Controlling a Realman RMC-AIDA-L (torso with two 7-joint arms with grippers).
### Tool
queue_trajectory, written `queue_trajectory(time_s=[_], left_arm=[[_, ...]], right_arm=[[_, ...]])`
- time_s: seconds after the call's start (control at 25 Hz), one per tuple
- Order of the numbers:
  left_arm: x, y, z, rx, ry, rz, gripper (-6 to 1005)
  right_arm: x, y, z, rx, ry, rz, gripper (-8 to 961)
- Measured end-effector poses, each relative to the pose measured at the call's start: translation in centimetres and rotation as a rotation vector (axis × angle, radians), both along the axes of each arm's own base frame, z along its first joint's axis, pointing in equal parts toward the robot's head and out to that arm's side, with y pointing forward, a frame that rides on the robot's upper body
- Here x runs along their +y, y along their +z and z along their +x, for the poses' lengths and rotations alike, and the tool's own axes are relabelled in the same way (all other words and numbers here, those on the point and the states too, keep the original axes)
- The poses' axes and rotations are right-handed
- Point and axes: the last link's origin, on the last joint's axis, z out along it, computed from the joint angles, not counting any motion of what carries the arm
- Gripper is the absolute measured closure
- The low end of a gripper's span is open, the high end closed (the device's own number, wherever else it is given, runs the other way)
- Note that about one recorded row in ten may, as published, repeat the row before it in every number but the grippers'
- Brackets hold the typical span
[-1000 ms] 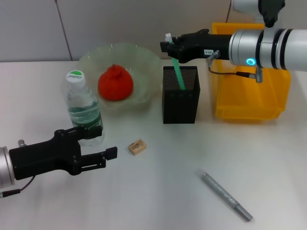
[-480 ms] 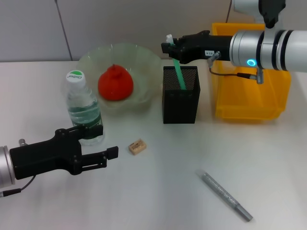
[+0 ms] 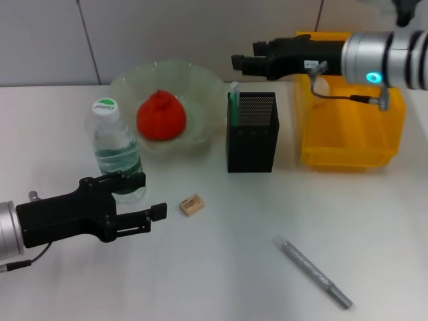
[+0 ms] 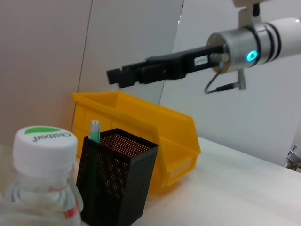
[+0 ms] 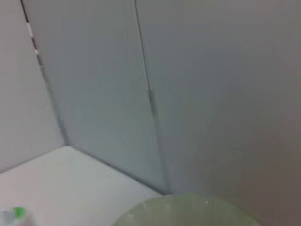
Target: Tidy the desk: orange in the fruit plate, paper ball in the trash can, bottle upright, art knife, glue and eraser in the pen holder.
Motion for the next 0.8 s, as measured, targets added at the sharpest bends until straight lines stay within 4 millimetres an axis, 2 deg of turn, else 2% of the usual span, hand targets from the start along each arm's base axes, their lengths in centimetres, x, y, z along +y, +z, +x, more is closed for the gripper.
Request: queue_trajectory(time_s=[0.12,0.16,0.2,0.24,0.28,0.36,0.4,0.52,0.6,0.68,0.72,0.76,0.8], left_arm=[[-0.1,0.0,-0.1,0.0,0.002,0.0,185],[-0.1,0.0,-0.1,0.0,0.002,0.0,185],[-0.2,0.0,-0.3,0.006,0.004,0.004,185],[-0.2,0.0,-0.3,0.006,0.004,0.004,185],[-0.2,0.0,-0.4,0.009,0.004,0.006,185],[-0.2,0.0,-0.4,0.009,0.004,0.006,185],[-0.2,0.1,-0.4,0.011,0.006,0.008,185],[-0.3,0.2,-0.6,0.029,0.0,0.001,185],[-0.3,0.2,-0.5,0.032,-0.006,-0.004,185],[-0.7,0.2,-0.6,0.066,-0.035,-0.036,185],[-0.8,0.2,-0.6,0.085,-0.046,-0.046,185],[-0.8,0.2,-0.6,0.085,-0.046,-0.046,185],[-0.8,0.2,-0.6,0.085,-0.046,-0.046,185]], right_arm=[[-2.0,1.1,-2.4,-0.068,0.062,-0.111,430],[-2.0,1.1,-2.4,-0.068,0.062,-0.111,395],[-2.9,1.2,-3.5,-0.138,0.079,-0.163,361],[-2.9,1.2,-3.5,-0.138,0.079,-0.163,361],[-3.7,1.1,-4.8,-0.201,0.099,-0.21,361],[-4.1,0.9,-5.4,-0.227,0.101,-0.241,362],[-4.5,0.5,-6.5,-0.292,0.093,-0.308,362],[-4.6,0.0,-7.2,-0.372,0.062,-0.368,363],[-4.4,-1.3,-7.9,-0.504,0.027,-0.443,363],[-4.4,-1.8,-8.0,-0.529,0.026,-0.456,363],[-4.5,-3.2,-8.1,-0.593,0.026,-0.498,364],[-4.5,-3.2,-8.1,-0.593,0.026,-0.498,364],[-4.4,-4.3,-8.0,-0.626,0.023,-0.52,364]])
